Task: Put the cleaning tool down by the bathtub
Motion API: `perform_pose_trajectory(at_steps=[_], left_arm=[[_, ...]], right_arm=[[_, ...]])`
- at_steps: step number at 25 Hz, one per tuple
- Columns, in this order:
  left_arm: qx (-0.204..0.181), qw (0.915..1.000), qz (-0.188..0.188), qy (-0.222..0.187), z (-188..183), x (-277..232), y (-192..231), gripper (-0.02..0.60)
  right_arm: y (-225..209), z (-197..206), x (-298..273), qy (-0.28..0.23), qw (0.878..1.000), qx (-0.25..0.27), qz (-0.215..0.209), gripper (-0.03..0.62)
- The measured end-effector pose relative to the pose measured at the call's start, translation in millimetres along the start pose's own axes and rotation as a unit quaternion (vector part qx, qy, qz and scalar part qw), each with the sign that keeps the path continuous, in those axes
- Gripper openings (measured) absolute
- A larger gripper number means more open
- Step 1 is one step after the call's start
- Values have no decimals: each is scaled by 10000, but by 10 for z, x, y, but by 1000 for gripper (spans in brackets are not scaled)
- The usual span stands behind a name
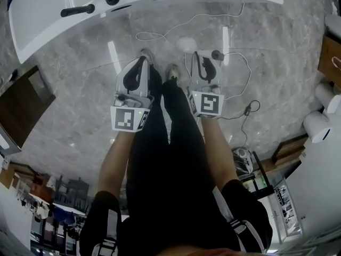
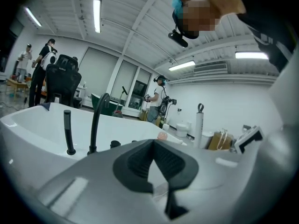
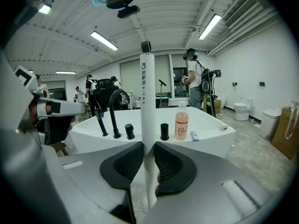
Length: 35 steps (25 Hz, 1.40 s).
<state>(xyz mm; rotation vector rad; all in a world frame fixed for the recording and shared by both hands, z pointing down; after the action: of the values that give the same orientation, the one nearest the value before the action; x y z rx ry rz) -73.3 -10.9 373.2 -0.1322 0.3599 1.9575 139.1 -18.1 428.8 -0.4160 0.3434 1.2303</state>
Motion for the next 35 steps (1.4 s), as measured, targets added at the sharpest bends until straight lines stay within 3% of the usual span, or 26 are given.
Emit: perform_pose_trajectory(at_steps=[20,35], left_arm=[[228,9997,18,102,971,-562,487,8],[257,9995,-164,1,1599,-716,611,8]], right_arm=[[-50,1090,-1260,144,9997,-114,162,80],[-122,2075,-1841,379,9992,-114,-43,81]])
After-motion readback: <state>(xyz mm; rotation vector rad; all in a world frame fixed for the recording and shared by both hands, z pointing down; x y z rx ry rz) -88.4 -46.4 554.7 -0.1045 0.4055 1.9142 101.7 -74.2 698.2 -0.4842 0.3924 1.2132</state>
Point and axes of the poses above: the fingertips, and each gripper's own axes: x backward along the fingers, y to its left, z out of its underside, the point moved 7 cm from there along x, backward along the fingers, and after that the axes turned 3 degrees about -x, right-handed, at the moved point
